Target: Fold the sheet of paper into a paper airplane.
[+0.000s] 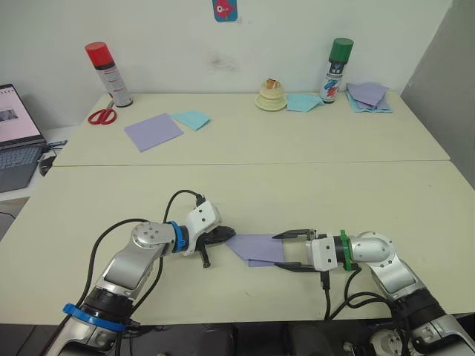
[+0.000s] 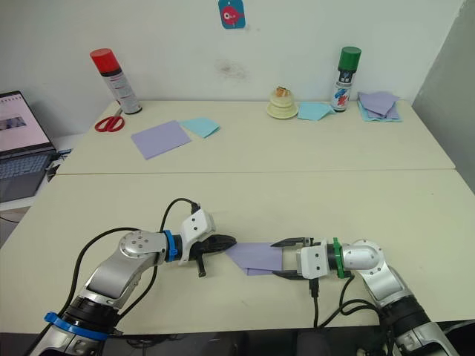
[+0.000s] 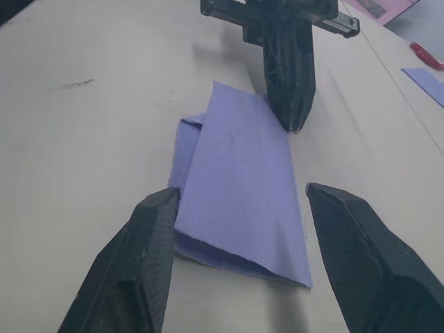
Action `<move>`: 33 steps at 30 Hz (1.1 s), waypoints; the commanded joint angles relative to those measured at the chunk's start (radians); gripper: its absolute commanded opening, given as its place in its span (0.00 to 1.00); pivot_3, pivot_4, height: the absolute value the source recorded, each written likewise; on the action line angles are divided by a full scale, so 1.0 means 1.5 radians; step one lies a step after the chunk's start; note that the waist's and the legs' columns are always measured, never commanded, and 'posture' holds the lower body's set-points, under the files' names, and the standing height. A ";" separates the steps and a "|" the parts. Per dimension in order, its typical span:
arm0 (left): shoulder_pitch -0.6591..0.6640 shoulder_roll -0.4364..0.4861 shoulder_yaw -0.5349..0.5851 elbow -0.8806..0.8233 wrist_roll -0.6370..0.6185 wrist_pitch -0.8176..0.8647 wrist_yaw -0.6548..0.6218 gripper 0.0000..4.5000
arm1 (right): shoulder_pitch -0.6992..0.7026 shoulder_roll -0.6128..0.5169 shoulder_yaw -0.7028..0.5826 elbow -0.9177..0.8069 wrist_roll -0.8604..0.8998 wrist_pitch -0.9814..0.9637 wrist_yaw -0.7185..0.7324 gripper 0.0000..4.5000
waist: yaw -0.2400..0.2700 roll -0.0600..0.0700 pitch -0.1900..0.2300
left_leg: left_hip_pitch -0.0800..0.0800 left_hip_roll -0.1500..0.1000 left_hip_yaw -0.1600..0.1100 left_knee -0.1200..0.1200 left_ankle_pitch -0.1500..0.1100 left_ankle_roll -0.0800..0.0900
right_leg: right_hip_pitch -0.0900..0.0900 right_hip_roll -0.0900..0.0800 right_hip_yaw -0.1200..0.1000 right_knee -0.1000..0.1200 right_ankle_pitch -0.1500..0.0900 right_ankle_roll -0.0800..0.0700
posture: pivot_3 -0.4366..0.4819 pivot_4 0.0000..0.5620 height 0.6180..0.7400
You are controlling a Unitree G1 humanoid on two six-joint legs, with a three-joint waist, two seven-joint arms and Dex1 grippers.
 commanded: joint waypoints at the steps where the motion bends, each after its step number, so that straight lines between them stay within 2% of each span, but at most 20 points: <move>1: 0.010 0.002 -0.026 0.016 0.021 0.008 -0.007 0.00 | -0.008 0.014 -0.001 -0.023 0.025 0.014 -0.015 0.67 | 0.000 0.000 0.000 | 0.000 0.000 0.000 0.000 0.000 0.000 | 0.000 0.000 0.000 0.000 0.000 0.000 | 0.48 0.27 1.00; 5: 0.009 0.001 -0.028 0.018 0.023 0.004 -0.010 0.00 | -0.012 0.020 -0.004 -0.023 0.029 0.030 -0.020 0.67 | 0.000 0.000 0.000 | 0.000 0.000 0.000 0.000 0.000 0.000 | 0.000 0.000 0.000 0.000 0.000 0.000 | 0.48 0.27 1.00; 8: 0.006 0.000 -0.031 0.019 0.024 0.001 -0.014 0.00 | -0.018 0.026 -0.002 -0.024 0.052 0.051 -0.009 0.54 | 0.000 0.000 0.000 | 0.000 0.000 0.000 0.000 0.000 0.000 | 0.000 0.000 0.000 0.000 0.000 0.000 | 0.48 0.27 1.00; 15: 0.009 0.010 -0.041 0.026 0.049 -0.025 -0.026 0.00 | -0.021 0.032 0.005 -0.042 0.076 0.077 0.008 0.01 | 0.000 0.000 0.000 | 0.000 0.000 -0.001 0.000 0.000 0.000 | 0.000 0.000 0.000 0.000 0.000 0.000 | 0.48 0.27 1.00; 22: 0.021 0.023 -0.051 0.045 0.082 -0.089 -0.026 0.00 | -0.033 0.068 -0.013 -0.048 0.098 0.223 -0.037 0.01 | -0.001 0.000 0.000 | 0.000 0.000 -0.001 0.000 0.000 0.000 | 0.000 0.001 0.000 0.000 0.000 0.000 | 0.48 0.27 1.00; 26: 0.025 0.021 -0.048 0.062 0.102 -0.139 -0.012 0.00 | -0.034 0.067 -0.007 -0.047 0.103 0.307 -0.032 0.01 | -0.002 0.001 0.000 | 0.000 0.000 -0.001 -0.001 0.000 0.000 | 0.000 0.001 0.000 0.000 0.000 0.000 | 0.48 0.27 1.00; 33: 0.044 0.010 -0.020 0.067 0.093 -0.173 0.013 0.00 | -0.042 0.073 -0.013 -0.033 0.094 0.372 -0.050 0.01 | -0.002 0.001 -0.001 | 0.001 0.000 -0.001 -0.001 0.000 0.000 | 0.000 0.000 0.000 0.000 0.000 0.000 | 0.48 0.27 1.00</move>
